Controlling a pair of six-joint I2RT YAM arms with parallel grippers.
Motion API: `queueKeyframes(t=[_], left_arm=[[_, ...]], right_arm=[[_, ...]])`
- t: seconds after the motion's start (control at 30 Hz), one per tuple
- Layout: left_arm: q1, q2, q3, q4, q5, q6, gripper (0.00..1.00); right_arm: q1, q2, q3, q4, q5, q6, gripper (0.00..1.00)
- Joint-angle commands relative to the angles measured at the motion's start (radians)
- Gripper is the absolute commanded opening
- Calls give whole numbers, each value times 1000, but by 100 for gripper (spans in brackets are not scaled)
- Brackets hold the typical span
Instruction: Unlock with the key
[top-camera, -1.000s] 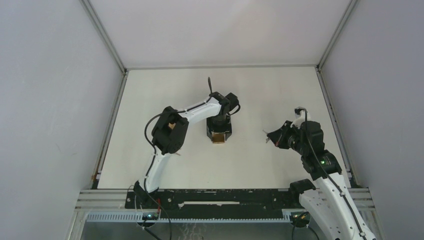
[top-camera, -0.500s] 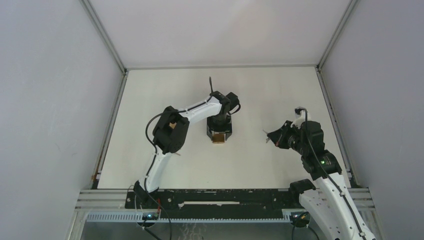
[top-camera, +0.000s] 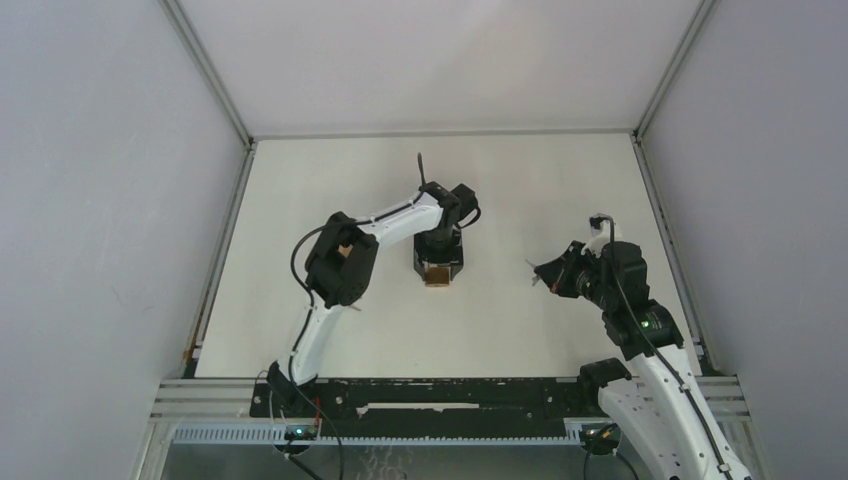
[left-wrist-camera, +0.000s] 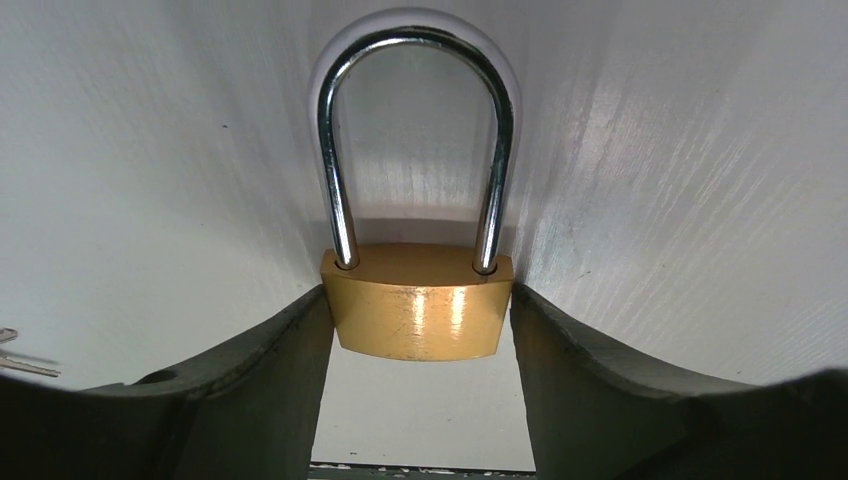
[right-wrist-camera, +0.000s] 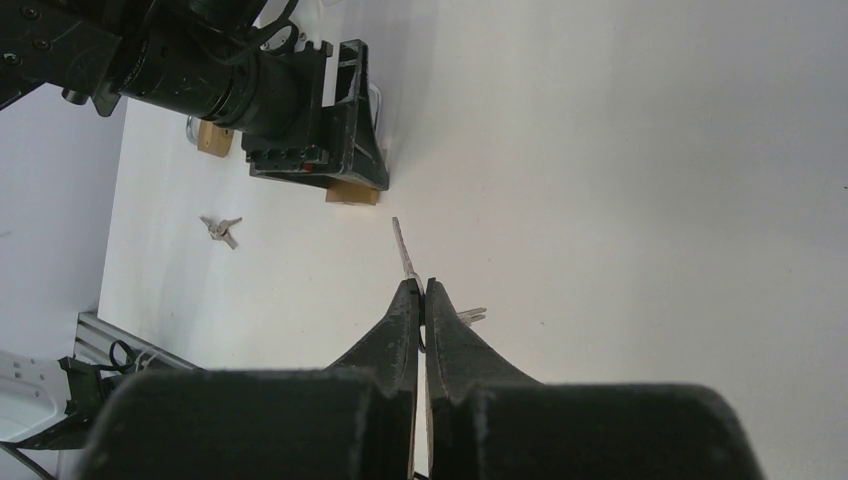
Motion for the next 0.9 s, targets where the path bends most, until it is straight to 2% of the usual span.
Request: queueKeyframes(t=[0.0,0.47,0.57,0.7,0.87], left_arm=[[17,38,22,24,-72,3,69],[18,29,-21,56,-32,-3,67],[16,28,-36,70,-19,-6,61],[16,22,-48,88,-11,-15,44],[16,-45,-87,129,-19,-36,33]], right_arm=[[-13,-3,4,36,-8,-22,0],[-14,0,4,35,-8,-21,0],[-14,0,4,36,-8,-21,0],[-16,-1,3,35,-11,-20,0],[-15,-6,5,36,-17,-19,0]])
